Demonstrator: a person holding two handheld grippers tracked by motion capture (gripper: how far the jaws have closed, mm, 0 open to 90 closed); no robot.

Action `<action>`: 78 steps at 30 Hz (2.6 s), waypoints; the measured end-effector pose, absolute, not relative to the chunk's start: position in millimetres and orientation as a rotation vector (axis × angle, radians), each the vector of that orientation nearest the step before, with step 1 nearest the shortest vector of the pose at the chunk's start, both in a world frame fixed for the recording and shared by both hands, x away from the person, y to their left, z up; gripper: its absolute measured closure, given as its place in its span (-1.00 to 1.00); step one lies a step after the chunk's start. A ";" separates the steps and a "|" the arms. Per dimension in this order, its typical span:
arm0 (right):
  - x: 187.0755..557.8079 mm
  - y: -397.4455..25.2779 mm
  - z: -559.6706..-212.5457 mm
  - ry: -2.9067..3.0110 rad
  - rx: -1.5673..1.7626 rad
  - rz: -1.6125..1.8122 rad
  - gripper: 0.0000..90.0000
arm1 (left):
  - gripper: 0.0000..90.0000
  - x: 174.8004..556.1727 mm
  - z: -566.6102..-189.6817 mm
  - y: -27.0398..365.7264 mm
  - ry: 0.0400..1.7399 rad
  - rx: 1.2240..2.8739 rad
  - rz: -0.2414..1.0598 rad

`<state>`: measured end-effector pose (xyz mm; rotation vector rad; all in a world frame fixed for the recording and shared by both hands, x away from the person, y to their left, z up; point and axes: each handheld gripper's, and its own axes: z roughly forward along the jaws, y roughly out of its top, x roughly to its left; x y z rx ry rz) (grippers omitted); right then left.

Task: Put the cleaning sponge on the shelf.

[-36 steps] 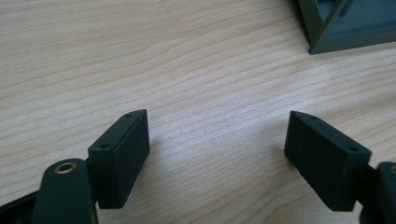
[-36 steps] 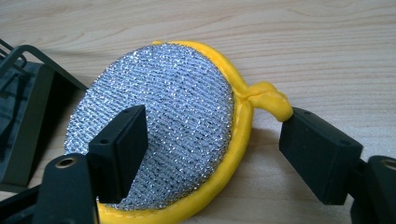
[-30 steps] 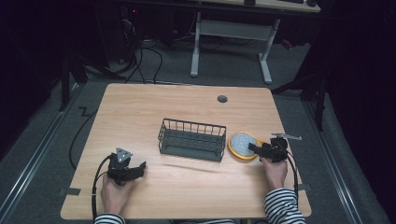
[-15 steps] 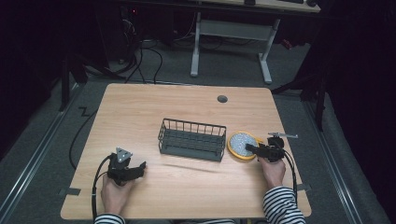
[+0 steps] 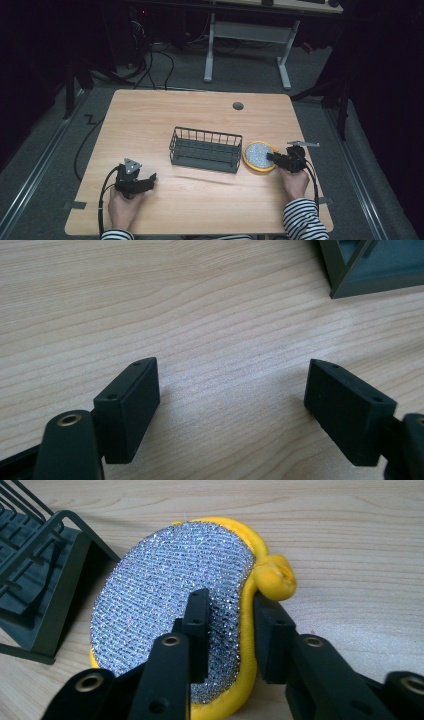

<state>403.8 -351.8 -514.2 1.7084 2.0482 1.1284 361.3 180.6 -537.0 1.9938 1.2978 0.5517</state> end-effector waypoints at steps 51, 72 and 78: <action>382.9 -366.1 -447.9 2.019 1.523 1.302 0.76 | -0.51 361.7 -537.1 179.9 1.296 1.997 0.550; 398.0 -352.2 -413.3 2.006 1.423 1.423 0.76 | -0.58 362.2 -537.2 179.1 1.291 2.004 0.544; 403.0 -341.4 -402.0 2.015 1.374 1.459 0.76 | -0.58 362.2 -537.2 179.1 1.291 2.003 0.544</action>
